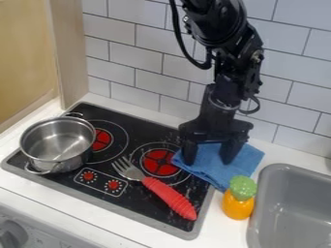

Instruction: Move the blue towel to the right upper corner

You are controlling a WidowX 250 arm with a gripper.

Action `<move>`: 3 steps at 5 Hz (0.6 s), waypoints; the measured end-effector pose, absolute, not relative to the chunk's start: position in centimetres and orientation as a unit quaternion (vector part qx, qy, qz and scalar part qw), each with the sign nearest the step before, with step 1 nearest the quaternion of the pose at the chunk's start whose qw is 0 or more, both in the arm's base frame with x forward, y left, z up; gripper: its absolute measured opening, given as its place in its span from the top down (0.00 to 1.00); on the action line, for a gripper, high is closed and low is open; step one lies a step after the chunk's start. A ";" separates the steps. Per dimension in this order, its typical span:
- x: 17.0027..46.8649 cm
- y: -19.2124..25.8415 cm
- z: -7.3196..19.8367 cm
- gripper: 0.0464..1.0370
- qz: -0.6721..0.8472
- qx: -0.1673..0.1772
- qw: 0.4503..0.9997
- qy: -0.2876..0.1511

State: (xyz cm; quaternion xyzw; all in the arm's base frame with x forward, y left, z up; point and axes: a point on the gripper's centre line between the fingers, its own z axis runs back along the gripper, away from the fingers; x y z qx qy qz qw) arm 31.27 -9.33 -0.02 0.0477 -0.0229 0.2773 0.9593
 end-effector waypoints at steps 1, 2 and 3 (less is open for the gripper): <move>31.3 -9.0 0.5 0.04 0.283 0.045 0.958 -0.024; 31.5 -8.9 2.6 0.04 0.298 0.027 0.953 -0.046; 31.2 -8.6 3.8 0.04 0.300 0.028 0.952 -0.058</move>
